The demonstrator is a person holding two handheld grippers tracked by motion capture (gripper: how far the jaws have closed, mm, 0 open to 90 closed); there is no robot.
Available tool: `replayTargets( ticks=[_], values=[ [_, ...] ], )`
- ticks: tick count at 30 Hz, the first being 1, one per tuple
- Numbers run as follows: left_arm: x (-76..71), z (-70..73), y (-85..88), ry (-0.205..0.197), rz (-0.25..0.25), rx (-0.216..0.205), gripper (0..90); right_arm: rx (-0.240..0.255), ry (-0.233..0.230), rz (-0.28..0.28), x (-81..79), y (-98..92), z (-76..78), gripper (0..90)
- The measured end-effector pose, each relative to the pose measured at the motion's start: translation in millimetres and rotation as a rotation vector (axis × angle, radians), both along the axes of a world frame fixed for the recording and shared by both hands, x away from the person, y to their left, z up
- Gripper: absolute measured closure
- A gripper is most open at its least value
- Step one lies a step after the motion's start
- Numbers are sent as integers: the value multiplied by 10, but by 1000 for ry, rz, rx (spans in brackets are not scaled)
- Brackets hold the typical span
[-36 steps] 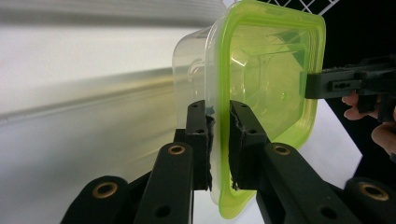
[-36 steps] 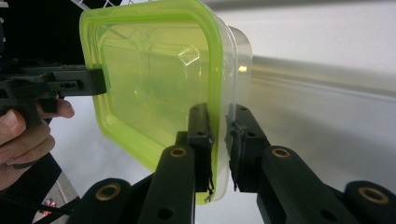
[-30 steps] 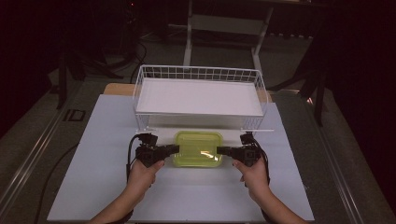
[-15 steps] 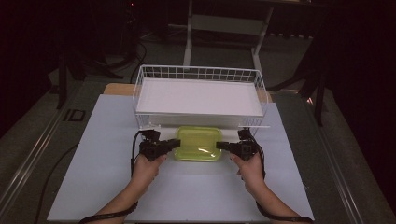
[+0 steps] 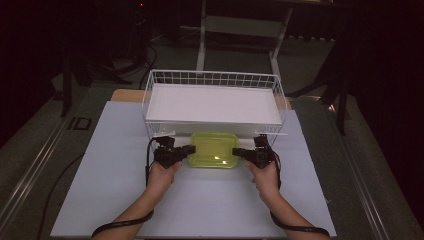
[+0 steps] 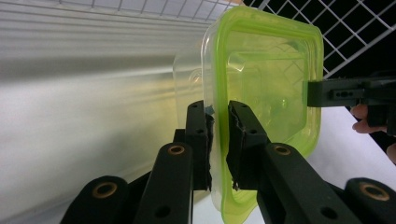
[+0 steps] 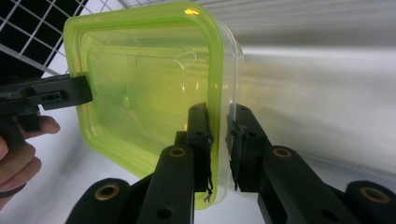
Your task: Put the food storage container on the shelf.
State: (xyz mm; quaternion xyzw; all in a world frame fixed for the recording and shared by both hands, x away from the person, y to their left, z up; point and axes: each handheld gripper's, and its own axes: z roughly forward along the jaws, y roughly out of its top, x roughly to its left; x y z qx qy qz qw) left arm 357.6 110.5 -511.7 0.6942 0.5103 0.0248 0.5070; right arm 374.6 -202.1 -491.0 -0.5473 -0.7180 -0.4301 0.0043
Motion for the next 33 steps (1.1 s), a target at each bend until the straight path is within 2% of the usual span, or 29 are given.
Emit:
replayTargets(
  ticks=[2, 4, 6, 9, 13, 15, 19, 21, 24, 25, 28, 29, 30, 33],
  values=[
    [30, -35, -12, 14, 6, 2, 802, -16, -1, -10, 29, 9, -29, 795],
    [50, -62, -6, 17, 6, -20, 802, -24, -9, -13, 43, 7, -52, 793],
    [58, -58, -13, 1, 8, -10, 798, -4, -9, -16, 71, -12, -60, 793],
    [83, -93, 9, -21, -3, -31, 795, -8, -15, -15, 71, -9, -59, 789],
    [111, -100, 7, -23, 7, -49, 789, 1, -20, -24, 85, -10, -68, 775],
    [122, -100, 6, -33, 9, -38, 785, -2, -25, -24, 87, -4, -67, 766],
    [129, -95, -6, -64, 18, -3, 755, -30, -65, -31, 89, 26, -64, 738],
    [149, -98, -7, -62, 17, 5, 739, -42, -83, -36, 92, 31, -62, 739],
    [173, -113, -4, -54, 18, -5, 718, -66, -113, -45, 98, 42, -62, 731],
    [179, -122, -7, -59, 15, -3, 692, -79, -133, -43, 105, 48, -69, 718],
    [196, -142, -19, -67, 21, -2, 670, -98, -153, -45, 109, 63, -72, 704],
    [203, -146, -22, -69, 25, -4, 665, -106, -182, -34, 130, 59, -83, 702],
    [209, -151, -26, -72, 30, -5, 658, -89, -133, -58, 122, 69, -74, 700],
    [234, -162, -24, -70, 45, -2, 620, -68, -116, -64, 151, 66, -85, 684]
  ],
)
